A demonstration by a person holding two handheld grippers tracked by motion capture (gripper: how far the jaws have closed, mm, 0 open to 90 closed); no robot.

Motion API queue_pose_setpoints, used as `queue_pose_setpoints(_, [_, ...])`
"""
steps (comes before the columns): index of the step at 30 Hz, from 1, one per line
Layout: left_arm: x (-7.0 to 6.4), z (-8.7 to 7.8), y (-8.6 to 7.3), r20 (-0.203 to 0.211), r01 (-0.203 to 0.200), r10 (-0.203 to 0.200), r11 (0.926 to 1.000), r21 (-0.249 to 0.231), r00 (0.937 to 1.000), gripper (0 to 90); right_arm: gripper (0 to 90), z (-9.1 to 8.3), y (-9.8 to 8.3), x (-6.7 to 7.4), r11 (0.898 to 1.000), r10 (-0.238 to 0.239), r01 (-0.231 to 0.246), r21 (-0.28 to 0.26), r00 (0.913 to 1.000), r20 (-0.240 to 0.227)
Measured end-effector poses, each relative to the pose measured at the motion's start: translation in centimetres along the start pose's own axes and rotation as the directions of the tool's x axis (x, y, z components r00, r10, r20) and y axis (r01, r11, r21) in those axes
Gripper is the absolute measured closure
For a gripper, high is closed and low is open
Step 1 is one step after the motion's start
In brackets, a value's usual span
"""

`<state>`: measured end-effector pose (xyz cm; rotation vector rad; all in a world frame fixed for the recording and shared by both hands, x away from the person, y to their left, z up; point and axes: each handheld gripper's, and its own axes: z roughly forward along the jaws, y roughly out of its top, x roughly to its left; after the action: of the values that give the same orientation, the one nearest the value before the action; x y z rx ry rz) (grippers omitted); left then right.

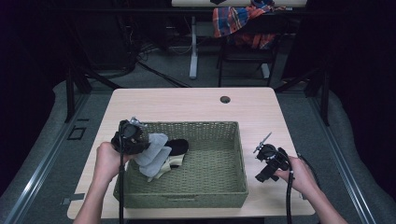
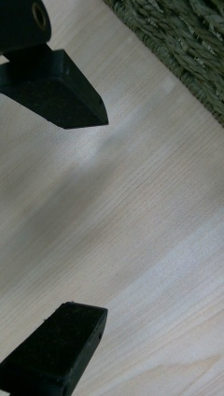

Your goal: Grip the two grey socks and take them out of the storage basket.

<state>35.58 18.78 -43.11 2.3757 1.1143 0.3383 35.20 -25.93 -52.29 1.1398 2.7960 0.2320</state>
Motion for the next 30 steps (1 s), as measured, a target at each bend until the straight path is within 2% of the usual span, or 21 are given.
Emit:
queue_pose_setpoints(4, [0.0,-0.3,0.0,-0.002,0.001,-0.001,1.0,-0.006,1.0,85.1,6.7,-0.1,0.1,-0.1,1.0,-0.011,0.011,0.014,0.9999,0.01])
queue_pose_setpoints(7, [0.0,-0.5,0.1,-0.003,-0.002,0.002,0.9999,-0.01,1.0,85.1,6.8,0.0,0.0,0.0,1.0,-0.002,0.002,0.001,1.0,0.002])
queue_pose_setpoints(11, [0.1,-1.0,0.1,-0.003,0.003,-0.003,0.9998,-0.018,1.0,85.1,6.8,-0.2,0.1,-0.1,1.0,-0.02,0.02,0.023,0.9997,0.011])
queue_pose_setpoints(14, [0.2,-1.4,0.1,-0.006,0.008,-0.008,0.9996,-0.029,0.9999,85.1,6.8,-0.2,0.1,-0.1,1.0,-0.02,0.02,0.022,0.9997,0.011])
queue_pose_setpoints(16, [0.3,-1.6,0.0,-0.011,0.012,-0.012,0.9992,-0.038,0.9999,85.2,6.8,0.0,0.0,0.0,1.0,-0.001,0.001,-0.001,1.0,0.002])
queue_pose_setpoints(20, [0.5,-2.0,-0.1,-0.015,0.019,-0.02,0.9986,-0.05,0.9997,85.2,6.8,-0.1,0.1,-0.1,1.0,-0.012,0.012,0.016,0.9999,0.011])
queue_pose_setpoints(21, [0.6,-2.2,-0.1,-0.016,0.021,-0.022,0.9983,-0.053,0.9996,85.2,6.7,0.0,0.0,0.0,1.0,-0.001,0.001,0.0,1.0,0.001])
queue_pose_setpoints(30, [1.0,-3.2,-0.3,-0.025,0.035,-0.037,0.9965,-0.076,0.999,85.3,6.7,0.0,0.0,0.0,1.0,-0.002,0.002,0.001,1.0,0.006])
